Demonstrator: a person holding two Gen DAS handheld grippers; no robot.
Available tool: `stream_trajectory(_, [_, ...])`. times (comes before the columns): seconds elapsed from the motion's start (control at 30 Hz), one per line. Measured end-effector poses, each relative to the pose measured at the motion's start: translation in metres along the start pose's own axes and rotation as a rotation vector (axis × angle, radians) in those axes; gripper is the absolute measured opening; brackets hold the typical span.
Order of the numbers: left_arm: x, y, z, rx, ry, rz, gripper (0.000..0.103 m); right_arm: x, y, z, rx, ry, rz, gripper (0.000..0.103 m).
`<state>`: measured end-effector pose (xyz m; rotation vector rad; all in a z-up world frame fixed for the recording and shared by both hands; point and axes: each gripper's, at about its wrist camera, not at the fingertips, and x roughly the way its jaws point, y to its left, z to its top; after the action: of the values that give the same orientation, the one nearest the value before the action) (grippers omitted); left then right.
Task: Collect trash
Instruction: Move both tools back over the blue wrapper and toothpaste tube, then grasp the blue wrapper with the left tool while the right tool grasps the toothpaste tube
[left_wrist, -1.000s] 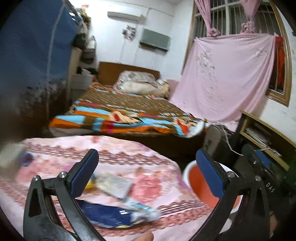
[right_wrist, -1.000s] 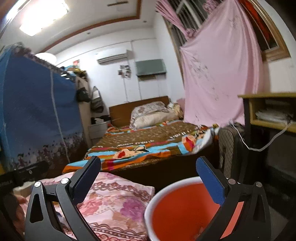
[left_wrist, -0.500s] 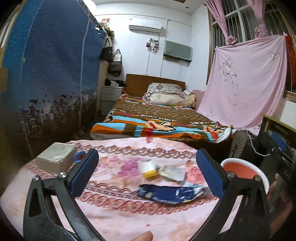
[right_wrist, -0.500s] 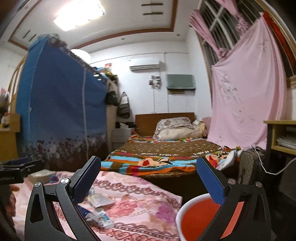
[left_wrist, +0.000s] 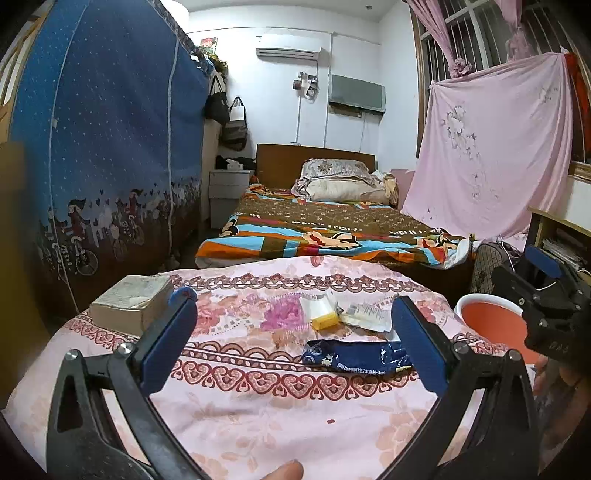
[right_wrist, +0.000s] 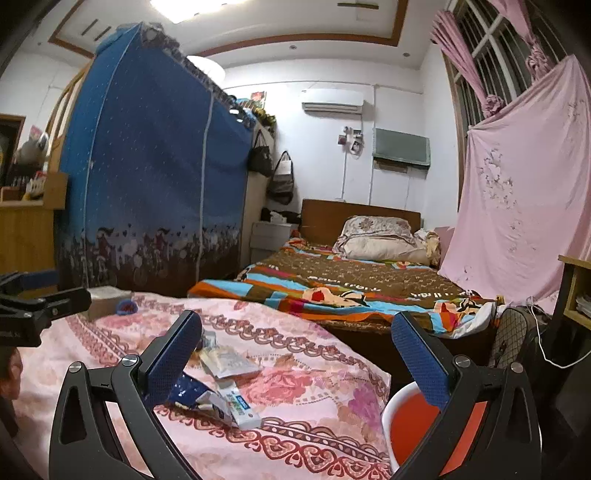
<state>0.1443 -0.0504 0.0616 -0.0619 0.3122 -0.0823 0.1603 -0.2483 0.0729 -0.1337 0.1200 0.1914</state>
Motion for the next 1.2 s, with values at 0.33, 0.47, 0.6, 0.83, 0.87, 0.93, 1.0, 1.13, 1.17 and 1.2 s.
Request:
stream_trajectory(0.33, [0.019, -0.004, -0.001, 0.011, 0.104, -0.036, 0.092, 0.016, 0.002, -0.006, -0.014, 0.096, 0.017, 0.103])
stream_trajectory(0.47, [0.035, -0.001, -0.004, -0.037, 0.206, -0.070, 0.088, 0.028, -0.002, -0.010, 0.008, 0.178, 0.011, 0.102])
stream_trajectory(0.6, [0.052, 0.001, -0.010, -0.118, 0.316, -0.110, 0.076, 0.040, -0.006, -0.016, 0.036, 0.263, 0.017, 0.083])
stream_trajectory(0.83, [0.083, -0.004, -0.027, -0.246, 0.497, -0.210, 0.044, 0.060, -0.014, -0.033, 0.092, 0.420, 0.067, 0.068])
stream_trajectory(0.87, [0.086, -0.005, -0.029, -0.267, 0.513, -0.222, 0.040, 0.063, -0.015, -0.035, 0.102, 0.438, 0.079, 0.068])
stream_trajectory(0.93, [0.092, -0.006, -0.032, -0.305, 0.541, -0.235, 0.033, 0.065, -0.016, -0.039, 0.114, 0.461, 0.097, 0.067])
stream_trajectory(1.0, [0.098, -0.007, -0.035, -0.340, 0.568, -0.244, 0.024, 0.067, -0.016, -0.040, 0.118, 0.471, 0.104, 0.067])
stream_trajectory(1.13, [0.104, -0.008, -0.037, -0.385, 0.581, -0.236, 0.012, 0.069, -0.014, -0.040, 0.116, 0.485, 0.119, 0.067])
stream_trajectory(1.17, [0.105, -0.008, -0.038, -0.398, 0.582, -0.226, 0.008, 0.069, -0.013, -0.041, 0.113, 0.489, 0.125, 0.067])
stream_trajectory(1.2, [0.106, -0.007, -0.037, -0.408, 0.582, -0.217, 0.005, 0.070, -0.011, -0.041, 0.107, 0.494, 0.130, 0.066])
